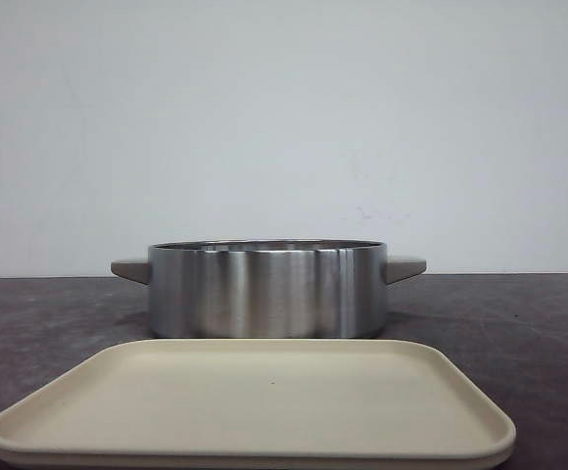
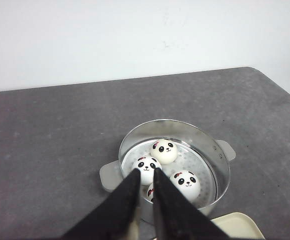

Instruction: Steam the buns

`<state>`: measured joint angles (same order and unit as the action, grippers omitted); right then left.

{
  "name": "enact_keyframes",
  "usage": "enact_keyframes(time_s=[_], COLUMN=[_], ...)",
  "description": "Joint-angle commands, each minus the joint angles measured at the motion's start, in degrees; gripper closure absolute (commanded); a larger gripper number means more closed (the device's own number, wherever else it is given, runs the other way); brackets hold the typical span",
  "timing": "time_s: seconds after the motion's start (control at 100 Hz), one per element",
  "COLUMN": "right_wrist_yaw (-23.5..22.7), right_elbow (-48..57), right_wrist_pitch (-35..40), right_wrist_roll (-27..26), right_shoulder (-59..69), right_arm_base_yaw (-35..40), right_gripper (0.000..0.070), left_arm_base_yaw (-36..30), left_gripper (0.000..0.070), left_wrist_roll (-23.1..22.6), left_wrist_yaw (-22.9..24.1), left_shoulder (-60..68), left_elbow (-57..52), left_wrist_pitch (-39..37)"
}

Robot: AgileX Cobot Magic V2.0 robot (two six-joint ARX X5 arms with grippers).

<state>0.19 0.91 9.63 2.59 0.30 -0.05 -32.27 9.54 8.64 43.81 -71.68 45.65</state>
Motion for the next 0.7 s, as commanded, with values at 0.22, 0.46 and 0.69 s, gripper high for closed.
enact_keyframes(time_s=[0.22,0.46,0.69], right_wrist_yaw=[0.02,0.00,0.00], right_elbow=[-0.22,-0.22,-0.22], right_wrist_pitch=[-0.79,-0.79,-0.81], right_wrist_roll=[-0.68,-0.68,-0.70], right_shoulder=[-0.09,-0.09,-0.09], right_arm_base_yaw=[0.02,0.02,0.02], right_gripper=[0.0685,0.0685,0.0685], left_arm_base_yaw=[2.34,12.24,18.60], left_gripper=[0.0700,0.0700,0.0700], left_wrist_roll=[-5.27,-5.20,-4.17], left_wrist_yaw=[0.13,-6.62,-11.21], left_shoulder=[-1.79,-10.84,-23.39], left_elbow=[-0.33,20.41,47.15], left_wrist_pitch=[-0.50,-22.49,-36.70])
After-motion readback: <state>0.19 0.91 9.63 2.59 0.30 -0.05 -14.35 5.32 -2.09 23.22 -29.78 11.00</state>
